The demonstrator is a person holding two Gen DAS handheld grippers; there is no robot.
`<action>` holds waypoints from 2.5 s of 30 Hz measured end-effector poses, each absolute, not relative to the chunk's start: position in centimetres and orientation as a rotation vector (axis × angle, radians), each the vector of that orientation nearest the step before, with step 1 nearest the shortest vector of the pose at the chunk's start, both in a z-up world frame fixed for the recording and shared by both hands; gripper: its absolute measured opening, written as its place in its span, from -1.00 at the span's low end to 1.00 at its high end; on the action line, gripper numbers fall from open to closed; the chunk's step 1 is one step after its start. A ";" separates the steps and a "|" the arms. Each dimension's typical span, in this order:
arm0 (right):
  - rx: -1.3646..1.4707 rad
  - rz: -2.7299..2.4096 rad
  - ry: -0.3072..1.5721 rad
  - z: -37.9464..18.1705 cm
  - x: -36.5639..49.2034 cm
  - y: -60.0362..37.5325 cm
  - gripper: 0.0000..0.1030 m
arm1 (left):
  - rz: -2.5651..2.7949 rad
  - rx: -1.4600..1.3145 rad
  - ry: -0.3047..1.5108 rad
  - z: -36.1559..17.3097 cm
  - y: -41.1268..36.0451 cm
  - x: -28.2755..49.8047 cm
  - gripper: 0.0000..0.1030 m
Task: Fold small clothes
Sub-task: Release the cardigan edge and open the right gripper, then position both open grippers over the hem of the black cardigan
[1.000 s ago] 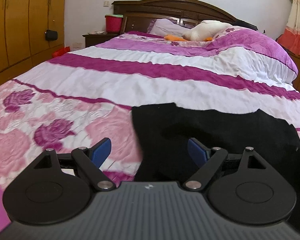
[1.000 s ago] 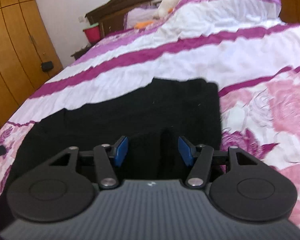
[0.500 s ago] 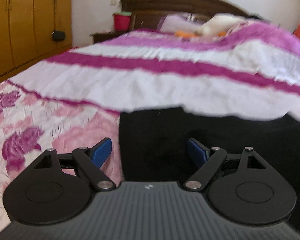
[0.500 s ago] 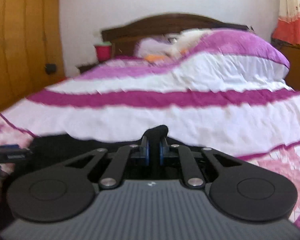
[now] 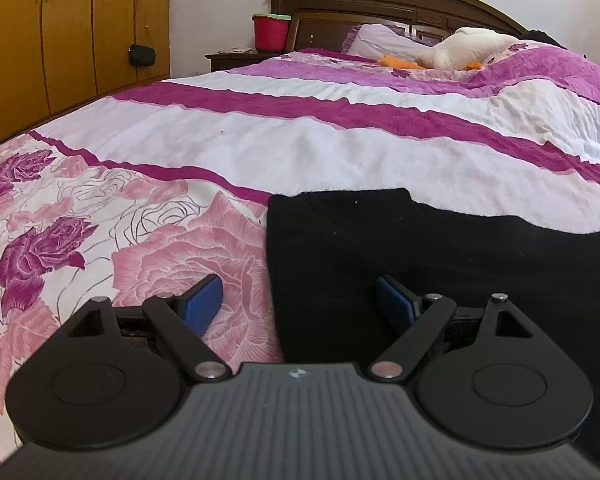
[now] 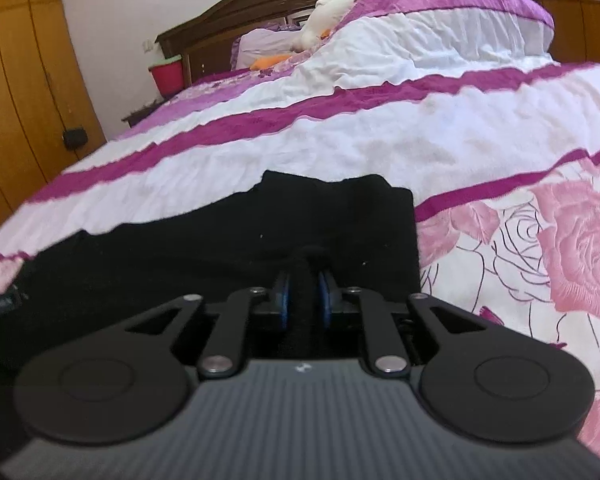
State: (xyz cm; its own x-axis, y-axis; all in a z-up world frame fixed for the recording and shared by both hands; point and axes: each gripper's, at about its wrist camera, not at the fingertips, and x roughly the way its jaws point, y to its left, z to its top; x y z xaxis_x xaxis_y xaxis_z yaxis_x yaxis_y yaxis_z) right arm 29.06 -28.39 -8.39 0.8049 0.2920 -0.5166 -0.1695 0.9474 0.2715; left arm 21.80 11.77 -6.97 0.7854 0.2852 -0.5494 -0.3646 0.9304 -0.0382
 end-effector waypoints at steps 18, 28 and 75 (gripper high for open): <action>0.211 0.343 0.587 -2.6 17.6 -29.0 -0.21 | 0.310 -0.063 0.642 -1.4 10.4 11.1 0.69; 0.164 0.312 0.587 -1.3 10.6 -29.1 0.05 | 0.265 -0.096 0.680 0.5 9.4 3.4 0.69; 0.121 0.239 0.770 -9.8 -1.3 -32.6 0.13 | 0.071 -0.054 0.864 -9.5 5.7 -9.3 0.69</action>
State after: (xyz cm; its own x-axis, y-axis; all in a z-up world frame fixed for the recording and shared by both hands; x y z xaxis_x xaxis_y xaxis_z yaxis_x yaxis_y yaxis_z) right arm -1.35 -32.56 -9.76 0.6926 0.2575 -0.6738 -0.1694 0.9660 0.1951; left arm -9.34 5.70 -9.52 0.6472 0.0407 -0.7613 -0.0845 0.9963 -0.0186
